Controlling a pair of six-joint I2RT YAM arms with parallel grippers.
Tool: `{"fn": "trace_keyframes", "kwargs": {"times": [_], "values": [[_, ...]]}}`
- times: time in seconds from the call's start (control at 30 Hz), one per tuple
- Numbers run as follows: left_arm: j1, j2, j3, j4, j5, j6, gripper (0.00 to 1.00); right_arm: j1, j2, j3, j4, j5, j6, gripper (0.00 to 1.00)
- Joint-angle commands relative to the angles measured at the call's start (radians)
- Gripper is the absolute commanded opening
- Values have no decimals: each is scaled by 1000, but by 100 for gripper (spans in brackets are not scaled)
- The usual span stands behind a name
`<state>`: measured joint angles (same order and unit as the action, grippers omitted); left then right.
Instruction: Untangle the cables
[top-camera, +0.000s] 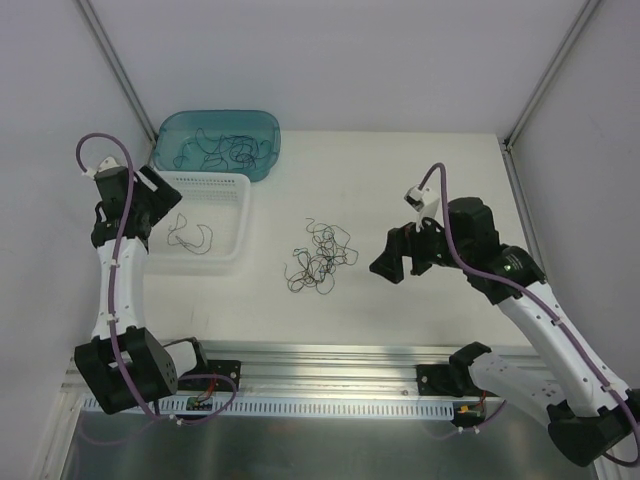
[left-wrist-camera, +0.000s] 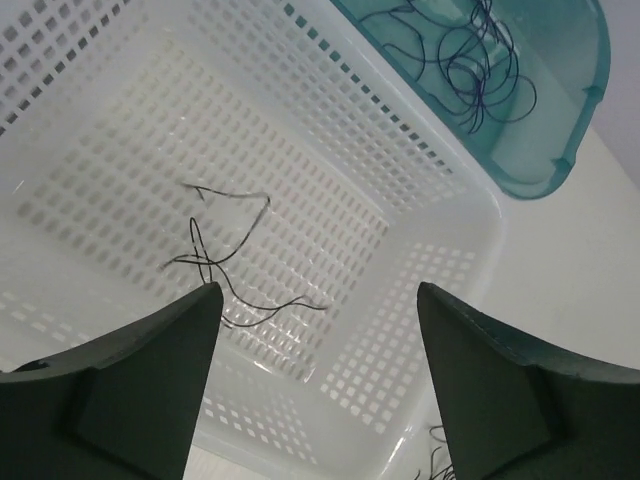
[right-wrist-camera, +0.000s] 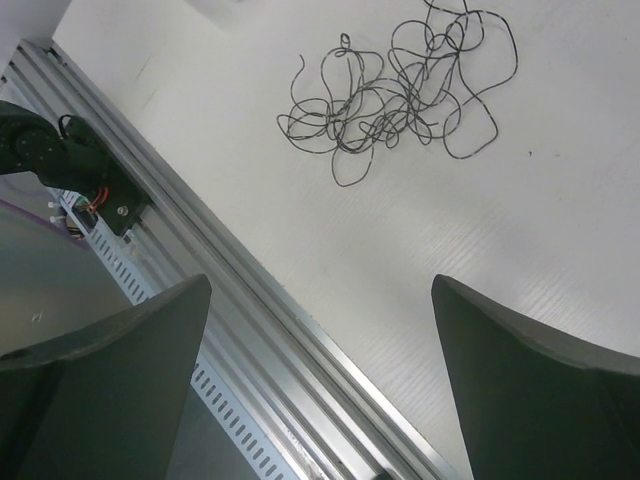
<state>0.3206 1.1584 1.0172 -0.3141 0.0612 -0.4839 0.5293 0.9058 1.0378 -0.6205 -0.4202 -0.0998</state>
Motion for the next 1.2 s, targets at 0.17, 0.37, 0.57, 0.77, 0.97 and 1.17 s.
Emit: {"fn": "trace_keyframes", "kwargs": {"times": [0.17, 0.37, 0.57, 0.77, 0.97, 1.17], "values": [[-69, -58, -52, -2, 183, 24, 96, 14, 123, -18, 53, 133, 67, 99], [-333, -135, -106, -16, 187, 19, 96, 29, 286, -27, 111, 184, 160, 89], [-583, -144, -135, -14, 161, -21, 96, 50, 412, -48, 263, 189, 262, 76], [-801, -106, -150, -14, 66, -61, 96, 81, 579, -47, 422, 184, 351, 62], [-934, 4, -144, -6, -9, -78, 96, 107, 728, -22, 508, 182, 361, 53], [-957, 136, -124, 12, -55, -93, 95, 112, 798, -38, 582, 189, 328, 47]]}}
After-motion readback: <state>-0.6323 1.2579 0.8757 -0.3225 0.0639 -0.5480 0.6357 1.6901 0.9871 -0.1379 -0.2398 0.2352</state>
